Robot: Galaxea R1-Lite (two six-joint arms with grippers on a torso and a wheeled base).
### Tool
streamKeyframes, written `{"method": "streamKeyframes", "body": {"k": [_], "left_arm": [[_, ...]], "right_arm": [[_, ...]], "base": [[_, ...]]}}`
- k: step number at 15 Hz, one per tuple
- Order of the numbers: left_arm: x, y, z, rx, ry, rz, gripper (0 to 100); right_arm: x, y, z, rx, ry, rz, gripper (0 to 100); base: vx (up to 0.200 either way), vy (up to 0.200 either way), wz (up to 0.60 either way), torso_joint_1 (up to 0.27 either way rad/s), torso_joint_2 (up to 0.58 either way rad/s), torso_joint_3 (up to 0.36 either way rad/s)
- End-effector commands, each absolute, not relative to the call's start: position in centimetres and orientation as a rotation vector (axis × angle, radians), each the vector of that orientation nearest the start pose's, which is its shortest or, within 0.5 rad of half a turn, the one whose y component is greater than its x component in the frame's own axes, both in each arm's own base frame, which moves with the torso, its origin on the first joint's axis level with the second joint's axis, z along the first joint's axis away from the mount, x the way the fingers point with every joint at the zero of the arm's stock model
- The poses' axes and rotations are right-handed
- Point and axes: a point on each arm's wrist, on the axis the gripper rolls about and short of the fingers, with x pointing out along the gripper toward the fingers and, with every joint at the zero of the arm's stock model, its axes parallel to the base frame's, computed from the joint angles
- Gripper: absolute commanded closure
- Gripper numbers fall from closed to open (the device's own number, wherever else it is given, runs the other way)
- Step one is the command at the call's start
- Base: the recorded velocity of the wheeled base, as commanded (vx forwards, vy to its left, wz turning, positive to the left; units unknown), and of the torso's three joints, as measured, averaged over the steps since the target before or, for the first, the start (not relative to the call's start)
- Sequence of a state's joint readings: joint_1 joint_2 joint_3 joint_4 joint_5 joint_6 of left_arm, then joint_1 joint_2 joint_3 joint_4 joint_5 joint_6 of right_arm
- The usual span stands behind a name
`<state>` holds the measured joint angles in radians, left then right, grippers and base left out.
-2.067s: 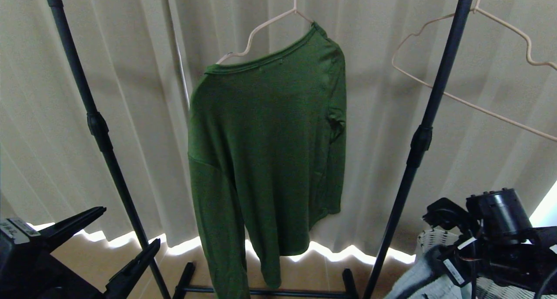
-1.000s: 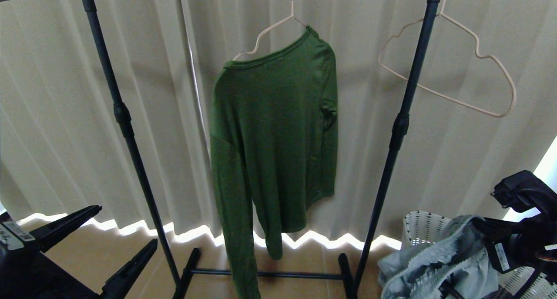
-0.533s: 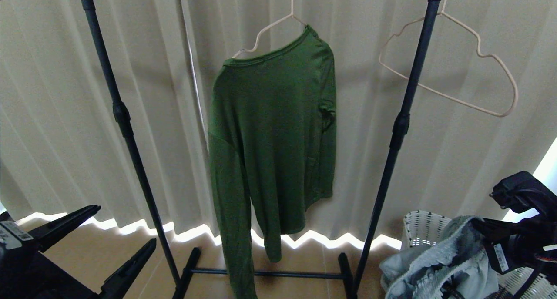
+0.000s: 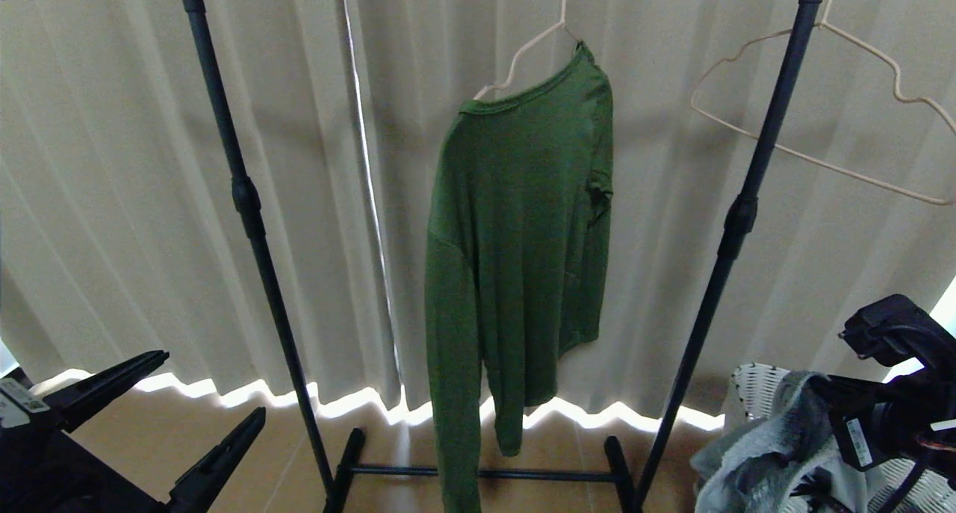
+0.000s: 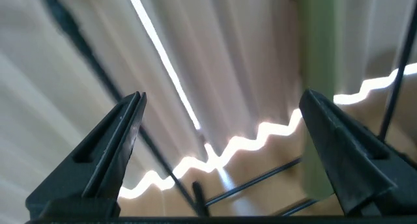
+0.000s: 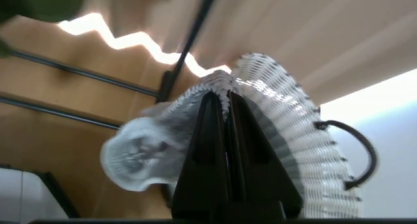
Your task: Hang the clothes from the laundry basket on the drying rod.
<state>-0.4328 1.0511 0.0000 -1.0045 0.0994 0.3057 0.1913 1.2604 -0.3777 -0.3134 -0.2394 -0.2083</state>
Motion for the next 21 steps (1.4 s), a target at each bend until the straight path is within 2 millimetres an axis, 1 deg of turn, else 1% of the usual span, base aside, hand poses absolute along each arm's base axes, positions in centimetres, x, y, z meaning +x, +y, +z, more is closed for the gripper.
{"method": "streamKeyframes", "body": {"k": [1, 9, 11, 13, 14, 15, 16, 17, 19, 21], "left_arm": [[9.7, -4.2, 14.2, 0.316, -0.007, -0.337, 0], [9.7, -4.3, 14.2, 0.313, -0.007, -0.343, 0], [9.7, -4.3, 14.1, 0.285, 0.000, -0.348, 0], [9.6, -4.4, 14.1, 0.269, -0.003, -0.392, 0], [9.6, -4.6, 14.1, 0.232, -0.002, -0.465, 0], [9.7, -4.7, 14.1, 0.204, 0.006, -0.507, 0], [10.0, -4.9, 14.4, 0.193, -0.002, -0.538, 0], [10.8, -5.4, 14.7, 0.189, 0.004, -0.574, 0], [11.6, -5.8, 15.1, 0.193, 0.007, -0.579, 0], [12.3, -6.9, 16.0, 0.194, -0.021, -0.631, 0]], "right_arm": [[16.2, 2.6, 14.4, -0.325, 0.560, 0.012, 100], [16.1, 2.6, 14.5, -0.325, 0.553, 0.014, 100], [16.2, 2.6, 14.6, -0.323, 0.546, 0.013, 100], [16.1, 2.7, 14.5, -0.322, 0.547, 0.019, 100], [16.1, 3.1, 14.6, -0.322, 0.536, 0.060, 100], [16.2, 3.4, 15.0, -0.320, 0.517, 0.076, 100], [16.1, 3.7, 15.5, -0.318, 0.488, 0.093, 100], [16.0, 4.1, 16.1, -0.311, 0.447, 0.130, 100], [15.9, 4.9, 16.8, -0.305, 0.407, 0.199, 100], [15.9, 6.2, 18.5, -0.299, 0.332, 0.274, 100]], "base": [[0.000, 0.000, 0.00, 0.000, 0.00, 0.000], [0.000, 0.000, 0.00, 0.000, 0.00, 0.000], [0.000, 0.000, 0.00, 0.000, 0.00, 0.000], [0.000, 0.000, 0.00, 0.000, 0.00, 0.000], [0.000, 0.000, 0.00, 0.000, 0.00, 0.000], [0.000, 0.000, 0.00, 0.000, 0.00, 0.000], [0.000, 0.000, 0.00, 0.000, 0.00, 0.000], [0.000, 0.000, 0.00, 0.000, 0.00, 0.000], [0.000, 0.000, 0.00, 0.000, 0.00, 0.000], [0.000, 0.000, 0.00, 0.000, 0.00, 0.000]]}}
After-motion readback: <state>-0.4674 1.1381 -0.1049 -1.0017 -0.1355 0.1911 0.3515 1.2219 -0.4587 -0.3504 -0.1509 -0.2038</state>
